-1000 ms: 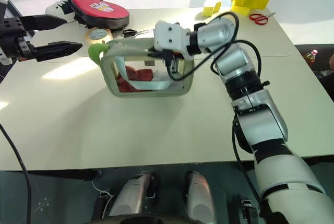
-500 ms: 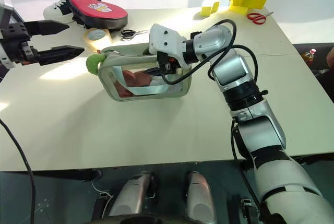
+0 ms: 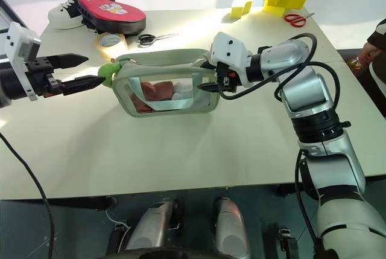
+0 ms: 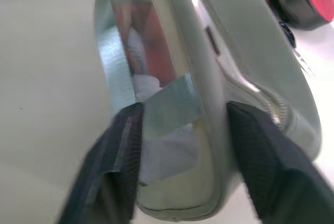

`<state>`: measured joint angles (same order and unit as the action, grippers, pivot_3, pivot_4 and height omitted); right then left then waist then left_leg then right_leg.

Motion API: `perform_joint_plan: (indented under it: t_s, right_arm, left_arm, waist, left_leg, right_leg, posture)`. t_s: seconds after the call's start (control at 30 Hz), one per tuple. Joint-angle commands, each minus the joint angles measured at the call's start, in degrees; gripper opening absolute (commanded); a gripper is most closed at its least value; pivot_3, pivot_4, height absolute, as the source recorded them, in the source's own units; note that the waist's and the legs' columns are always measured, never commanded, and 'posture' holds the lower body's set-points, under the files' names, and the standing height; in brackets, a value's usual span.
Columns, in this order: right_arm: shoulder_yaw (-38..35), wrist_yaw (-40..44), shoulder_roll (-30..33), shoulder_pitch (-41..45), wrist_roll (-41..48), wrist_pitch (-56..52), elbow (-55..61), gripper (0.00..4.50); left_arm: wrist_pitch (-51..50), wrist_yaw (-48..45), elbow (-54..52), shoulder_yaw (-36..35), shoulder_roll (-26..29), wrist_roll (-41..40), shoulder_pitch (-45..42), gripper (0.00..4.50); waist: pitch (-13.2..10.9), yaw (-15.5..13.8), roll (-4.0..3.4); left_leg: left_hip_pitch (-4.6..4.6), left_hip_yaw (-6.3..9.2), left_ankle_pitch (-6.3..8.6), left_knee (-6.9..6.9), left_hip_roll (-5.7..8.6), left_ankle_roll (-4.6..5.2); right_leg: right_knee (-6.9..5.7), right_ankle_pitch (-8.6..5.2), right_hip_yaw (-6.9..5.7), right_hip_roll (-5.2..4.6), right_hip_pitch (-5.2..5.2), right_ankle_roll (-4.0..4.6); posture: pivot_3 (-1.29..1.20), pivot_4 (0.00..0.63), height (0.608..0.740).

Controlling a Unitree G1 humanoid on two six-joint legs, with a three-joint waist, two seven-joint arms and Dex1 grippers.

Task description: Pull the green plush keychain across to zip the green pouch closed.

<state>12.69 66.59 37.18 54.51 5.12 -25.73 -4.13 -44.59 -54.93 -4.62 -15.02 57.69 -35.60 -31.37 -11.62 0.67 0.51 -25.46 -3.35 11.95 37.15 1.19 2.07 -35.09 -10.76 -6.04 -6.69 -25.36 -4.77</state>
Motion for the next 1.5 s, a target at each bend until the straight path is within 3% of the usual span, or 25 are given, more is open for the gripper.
perform_joint_plan:
  t_s: [0.03,0.07,0.23,0.27,0.33,0.57,0.6,0.8,1.0,1.13,1.3,1.5]
  right_arm:
    - [-0.5,-0.8,0.1,1.2,-0.3,1.0,0.0,0.31]
    - [-0.4,-1.0,-0.2,1.5,-0.4,0.8,0.1,0.07]
    - [0.0,-1.7,-0.8,2.3,-0.5,0.5,0.3,0.07]
    - [0.0,-1.8,-0.9,2.4,-0.5,0.3,0.5,0.01]
    - [0.0,-1.8,-0.8,2.2,-0.5,0.0,1.0,0.0]
    - [-0.3,-2.2,-0.1,1.6,-0.4,-0.3,1.7,0.0]
    - [-0.3,-2.2,-0.1,1.5,-0.4,-0.4,1.9,0.0]
    - [-0.3,-2.2,-0.4,1.3,0.1,-0.5,2.0,0.0]
    - [0.0,-2.6,-1.4,1.4,0.1,-1.0,2.2,0.0]
    - [-0.2,-2.6,-1.2,1.2,0.0,-1.4,2.4,0.0]
    - [-0.5,-2.9,-0.9,0.8,0.0,-1.4,2.4,0.0]
    - [-0.6,-3.1,-0.7,0.9,0.2,-1.5,2.4,0.0]
  left_arm:
    - [0.8,-0.3,-1.2,-0.3,0.2,0.0,-0.8,4.5]
    - [0.6,-0.2,-1.2,-0.2,-0.1,-0.2,-0.7,4.5]
    - [1.5,1.0,-1.0,1.1,-2.3,0.8,-0.3,4.5]
    - [2.0,1.9,-0.2,1.3,-3.0,1.5,-0.6,4.25]
    - [2.3,2.3,0.8,1.2,-3.9,1.7,-1.1,3.72]
    - [3.8,1.1,2.3,1.9,-3.3,2.6,-2.9,0.23]
    - [4.0,1.2,2.8,1.9,-3.6,2.5,-4.4,0.04]
    - [-0.5,3.5,2.8,4.9,-9.6,-0.8,-17.2,0.04]
    - [3.4,1.8,0.0,13.9,-12.3,5.4,-15.2,0.04]
    - [6.5,-0.4,1.8,14.9,-10.7,8.0,-15.1,1.33]
    - [5.9,-2.3,4.1,12.8,-8.2,7.8,-19.6,3.79]
    - [10.8,-9.6,5.1,12.9,0.5,10.9,-13.8,3.79]
  waist:
    - [0.0,0.0,0.0]
    - [0.0,0.0,0.0]
    - [0.0,0.0,0.0]
    - [0.0,0.0,0.0]
    - [0.0,0.0,0.0]
    - [0.0,0.0,0.0]
    - [0.0,-0.1,0.01]
    - [0.0,-0.7,0.04]
    - [0.0,-0.7,0.03]
    - [0.0,-0.3,0.03]
    - [0.0,-0.3,0.03]
    - [0.0,0.1,0.0]
  left_leg:
    - [0.0,0.0,0.01,0.0,0.0,0.0]
    - [0.0,0.0,0.01,0.0,0.0,0.0]
    - [0.0,0.01,0.01,0.0,0.0,-0.01]
    - [0.0,0.02,0.01,0.01,0.0,0.0]
    - [0.01,0.01,0.0,0.01,0.0,0.0]
    - [-0.01,0.01,0.0,0.0,0.0,0.02]
    - [-0.01,0.02,0.0,0.01,0.0,0.02]
    - [-0.03,0.07,0.01,0.13,0.04,0.06]
    - [0.03,-0.03,0.0,0.12,0.02,0.13]
    - [0.02,-0.02,0.0,0.13,-0.02,0.13]
    - [-0.01,0.04,0.01,0.14,-0.01,0.13]
    - [0.0,0.0,0.02,0.02,-0.02,0.14]
  right_leg:
    - [0.0,0.0,0.0,0.0,0.0,0.0]
    - [0.01,0.0,0.0,0.0,0.01,0.0]
    - [0.01,0.0,0.0,-0.01,0.01,0.01]
    - [0.01,0.0,0.0,-0.01,0.01,0.01]
    - [0.0,0.0,0.0,-0.01,0.02,0.0]
    - [0.0,0.0,-0.01,0.0,0.01,0.0]
    - [0.0,0.0,-0.01,0.0,0.01,0.0]
    - [0.01,0.01,-0.1,0.04,0.11,-0.02]
    - [-0.03,0.01,-0.05,0.13,0.13,-0.03]
    - [-0.03,0.01,-0.05,0.17,0.11,-0.02]
    - [-0.01,0.0,-0.07,0.16,0.11,-0.02]
    - [0.01,0.0,-0.04,0.15,0.02,-0.01]
  posture:
    - [0.0,0.15,0.74]
    - [0.0,0.15,0.74]
    - [0.0,0.15,0.74]
    - [0.0,0.15,0.74]
    - [0.0,0.15,0.74]
    - [0.0,0.15,0.74]
    - [0.0,0.15,0.74]
    - [0.0,0.15,0.74]
    - [0.0,0.15,0.74]
    - [0.0,0.15,0.74]
    - [0.0,0.15,0.74]
    - [0.0,0.15,0.74]
